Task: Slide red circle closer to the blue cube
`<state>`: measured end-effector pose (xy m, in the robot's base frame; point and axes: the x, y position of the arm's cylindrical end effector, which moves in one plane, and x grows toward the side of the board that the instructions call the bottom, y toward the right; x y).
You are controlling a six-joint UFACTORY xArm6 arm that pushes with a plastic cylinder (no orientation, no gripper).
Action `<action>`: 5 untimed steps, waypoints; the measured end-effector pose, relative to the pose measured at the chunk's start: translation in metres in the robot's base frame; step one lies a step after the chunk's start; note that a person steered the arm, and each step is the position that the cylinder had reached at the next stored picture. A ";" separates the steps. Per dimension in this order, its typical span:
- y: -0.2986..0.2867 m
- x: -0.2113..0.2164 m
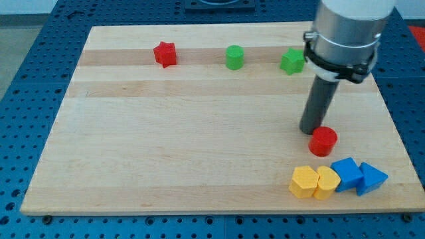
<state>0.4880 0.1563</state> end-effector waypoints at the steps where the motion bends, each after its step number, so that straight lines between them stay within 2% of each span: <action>1: 0.013 0.000; 5: 0.022 0.020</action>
